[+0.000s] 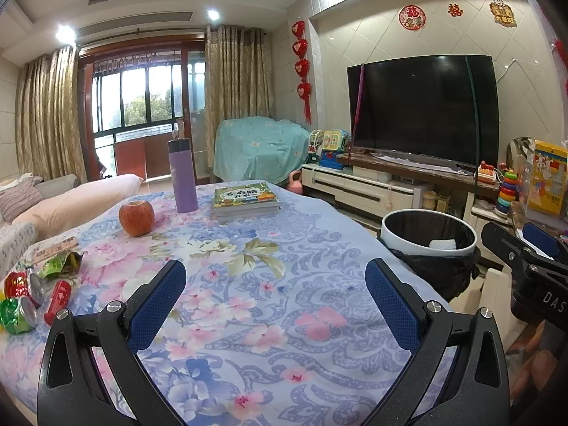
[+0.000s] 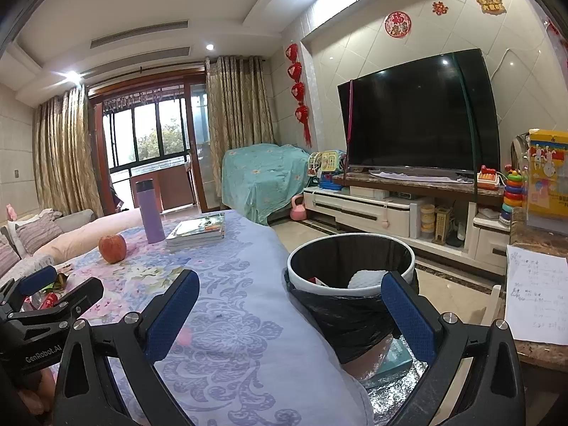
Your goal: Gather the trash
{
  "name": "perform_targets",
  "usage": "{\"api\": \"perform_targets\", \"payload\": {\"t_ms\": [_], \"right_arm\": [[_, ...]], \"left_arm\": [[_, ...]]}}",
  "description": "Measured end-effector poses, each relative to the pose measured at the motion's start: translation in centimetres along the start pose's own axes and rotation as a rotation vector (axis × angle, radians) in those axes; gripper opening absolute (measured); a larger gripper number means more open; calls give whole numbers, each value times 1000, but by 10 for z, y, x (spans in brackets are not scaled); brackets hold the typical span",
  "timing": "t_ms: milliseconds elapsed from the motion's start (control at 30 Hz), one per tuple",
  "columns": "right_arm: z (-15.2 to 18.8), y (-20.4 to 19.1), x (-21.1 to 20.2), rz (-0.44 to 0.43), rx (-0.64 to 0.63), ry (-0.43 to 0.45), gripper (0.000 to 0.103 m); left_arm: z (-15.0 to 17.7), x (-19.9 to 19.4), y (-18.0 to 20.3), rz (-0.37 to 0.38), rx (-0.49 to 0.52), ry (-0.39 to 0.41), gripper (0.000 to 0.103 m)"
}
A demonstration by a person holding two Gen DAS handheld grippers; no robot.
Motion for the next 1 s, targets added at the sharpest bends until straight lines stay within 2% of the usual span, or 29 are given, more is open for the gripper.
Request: {"api": "perform_targets", "payload": {"t_ms": [1000], "right_arm": [[0,-7,1,-12,-2,-9,103]], "left_arm": [[5,8,-1,9,-3,-14,103]]}}
Point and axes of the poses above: each gripper's, at about its wrist camera, not at the fingertips, and x roughly the way its jaws point, y to its right, z to its underside, the point moved 8 cm from there along x, roughly the way its jaws point, and after that the axes turned 14 degrees about -z, right-handed, at the moved point
